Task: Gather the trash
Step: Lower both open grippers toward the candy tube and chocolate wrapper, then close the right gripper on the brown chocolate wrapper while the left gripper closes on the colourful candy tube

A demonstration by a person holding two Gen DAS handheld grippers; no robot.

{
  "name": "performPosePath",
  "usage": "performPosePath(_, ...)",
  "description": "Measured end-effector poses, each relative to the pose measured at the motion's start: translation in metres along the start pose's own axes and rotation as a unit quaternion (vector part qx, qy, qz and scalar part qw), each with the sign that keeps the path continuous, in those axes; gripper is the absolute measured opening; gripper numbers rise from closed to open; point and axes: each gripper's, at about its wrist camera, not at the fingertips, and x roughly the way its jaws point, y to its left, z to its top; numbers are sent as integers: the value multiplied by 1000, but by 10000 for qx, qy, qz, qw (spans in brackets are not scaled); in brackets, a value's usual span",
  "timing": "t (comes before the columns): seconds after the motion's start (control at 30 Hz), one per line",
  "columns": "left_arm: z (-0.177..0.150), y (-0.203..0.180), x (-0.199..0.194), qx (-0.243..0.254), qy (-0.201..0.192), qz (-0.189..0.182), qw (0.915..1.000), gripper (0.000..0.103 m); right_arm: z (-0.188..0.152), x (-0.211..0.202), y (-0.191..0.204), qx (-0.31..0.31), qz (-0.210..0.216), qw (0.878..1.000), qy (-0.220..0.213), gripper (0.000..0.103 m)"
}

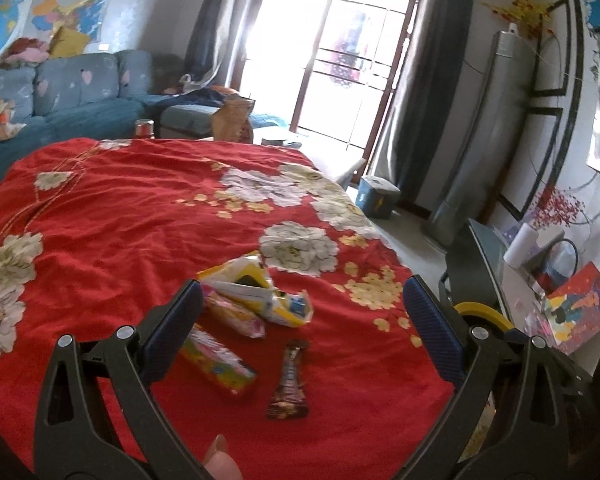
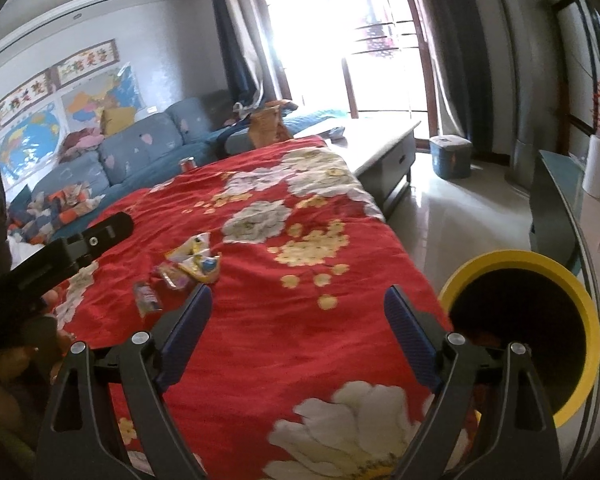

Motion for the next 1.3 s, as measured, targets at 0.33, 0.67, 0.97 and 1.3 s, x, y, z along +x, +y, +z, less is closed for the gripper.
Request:
performPosePath(0.33,7,41,-1,-466,-48,355,9983,92,2,19,34,-252,339,9989,206,85)
performPosePath(0.67,-1,85,12,-1017,275,599,9926,92,-8,56,59,-324,716,9933,849,78)
performPosePath(0.97,-18,108,32,-1442,797,435,9854,74,-18,94,77,-350,1028,9835,1444,52)
performPosePath(1.3,-38,107,52,-1836,1343,-112,9737,62,-32,111,88,-390,1247,9758,1752,38)
